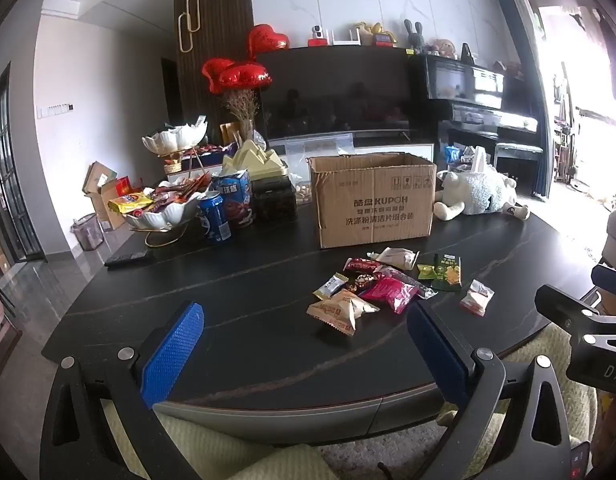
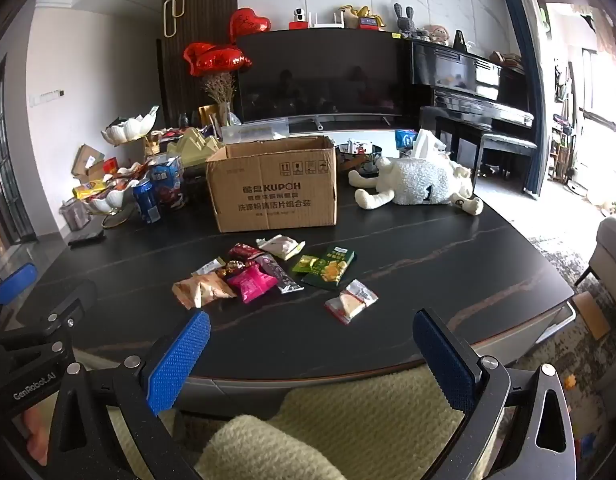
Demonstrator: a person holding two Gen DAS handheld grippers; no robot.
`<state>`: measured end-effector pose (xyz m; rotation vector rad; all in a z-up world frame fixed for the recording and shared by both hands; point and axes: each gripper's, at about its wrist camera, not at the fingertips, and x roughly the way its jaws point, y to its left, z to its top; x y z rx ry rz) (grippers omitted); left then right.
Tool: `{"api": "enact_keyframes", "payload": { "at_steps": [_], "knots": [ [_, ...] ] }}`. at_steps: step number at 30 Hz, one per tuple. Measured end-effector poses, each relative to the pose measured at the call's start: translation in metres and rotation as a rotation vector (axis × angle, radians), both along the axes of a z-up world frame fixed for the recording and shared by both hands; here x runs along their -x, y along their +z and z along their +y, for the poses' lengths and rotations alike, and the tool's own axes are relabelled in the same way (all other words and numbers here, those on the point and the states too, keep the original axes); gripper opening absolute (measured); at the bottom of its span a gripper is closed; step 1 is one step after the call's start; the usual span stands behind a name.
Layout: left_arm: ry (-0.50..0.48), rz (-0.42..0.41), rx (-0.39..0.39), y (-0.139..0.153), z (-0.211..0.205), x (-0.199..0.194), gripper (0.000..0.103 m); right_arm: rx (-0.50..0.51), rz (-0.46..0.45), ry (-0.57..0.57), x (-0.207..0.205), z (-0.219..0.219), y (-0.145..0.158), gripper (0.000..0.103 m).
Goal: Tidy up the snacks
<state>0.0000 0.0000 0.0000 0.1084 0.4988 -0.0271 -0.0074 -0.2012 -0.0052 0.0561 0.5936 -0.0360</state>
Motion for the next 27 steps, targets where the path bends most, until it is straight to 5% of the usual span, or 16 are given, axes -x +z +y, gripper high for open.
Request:
{"api": "enact_keyframes", "payload": {
  "at_steps": [27],
  "knots": [
    [-0.011,-0.021,0.006,0.0053,0.0024,0.0018,0.103,-0.004,-0.001,0.0,-0.0013,0.0,-0.001,0.103]
  ]
}}
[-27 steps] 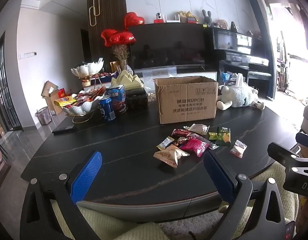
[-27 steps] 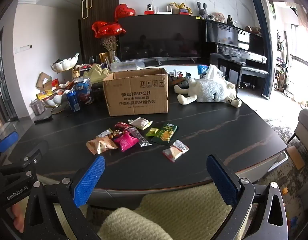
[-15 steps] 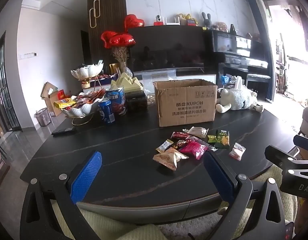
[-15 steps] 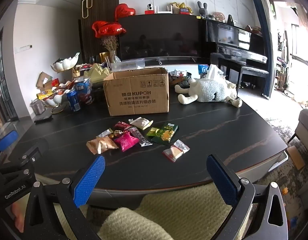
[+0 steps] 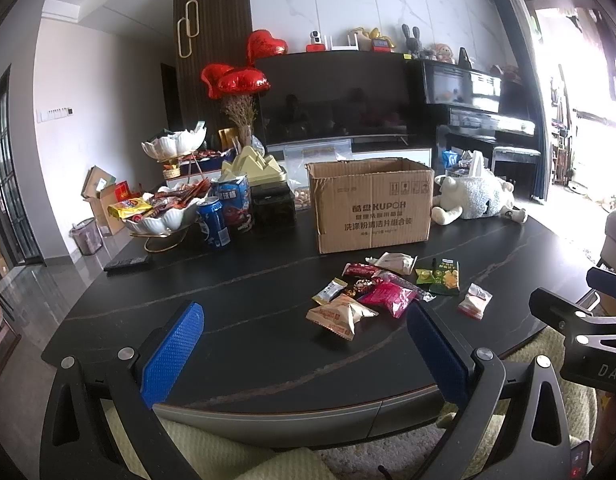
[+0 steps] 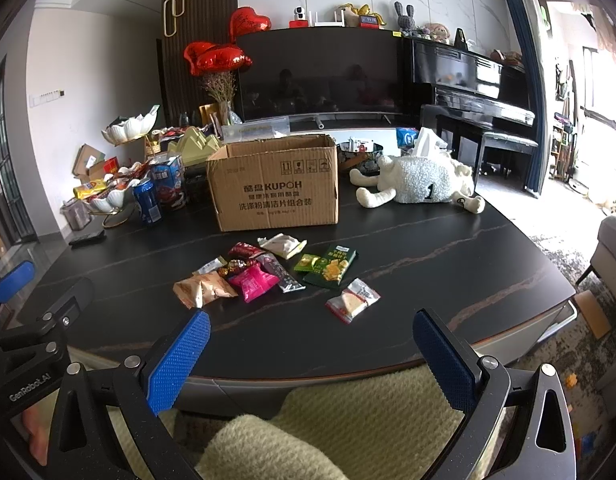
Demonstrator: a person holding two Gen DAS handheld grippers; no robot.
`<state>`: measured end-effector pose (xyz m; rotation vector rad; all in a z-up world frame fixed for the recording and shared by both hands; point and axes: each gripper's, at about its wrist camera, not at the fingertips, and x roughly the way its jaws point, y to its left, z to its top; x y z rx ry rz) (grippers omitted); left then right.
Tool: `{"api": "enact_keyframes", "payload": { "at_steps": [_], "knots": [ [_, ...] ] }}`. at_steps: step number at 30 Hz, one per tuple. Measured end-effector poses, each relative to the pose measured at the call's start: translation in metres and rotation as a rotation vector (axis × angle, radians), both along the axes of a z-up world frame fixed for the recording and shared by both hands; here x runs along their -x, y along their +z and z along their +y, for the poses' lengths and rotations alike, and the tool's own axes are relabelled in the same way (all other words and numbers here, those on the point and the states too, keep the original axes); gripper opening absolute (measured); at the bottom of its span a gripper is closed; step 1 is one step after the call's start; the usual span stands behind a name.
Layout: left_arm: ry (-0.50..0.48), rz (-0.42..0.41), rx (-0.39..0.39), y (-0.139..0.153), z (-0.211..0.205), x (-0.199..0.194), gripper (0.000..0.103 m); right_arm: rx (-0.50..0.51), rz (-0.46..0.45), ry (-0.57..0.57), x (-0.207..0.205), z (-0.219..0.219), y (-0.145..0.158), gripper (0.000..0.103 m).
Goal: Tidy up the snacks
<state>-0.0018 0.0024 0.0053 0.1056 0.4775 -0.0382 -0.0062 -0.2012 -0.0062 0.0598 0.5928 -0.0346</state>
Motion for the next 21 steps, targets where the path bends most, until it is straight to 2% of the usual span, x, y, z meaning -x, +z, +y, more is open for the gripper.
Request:
{"api": "enact_keyframes", "payload": {
  "at_steps": [21],
  "knots": [
    [-0.001,0.0,-0.003,-0.0002,-0.0003,0.0001,0.103,-0.001,0.0,-0.001,0.0018,0.0,0.0004,0.103]
  ]
}}
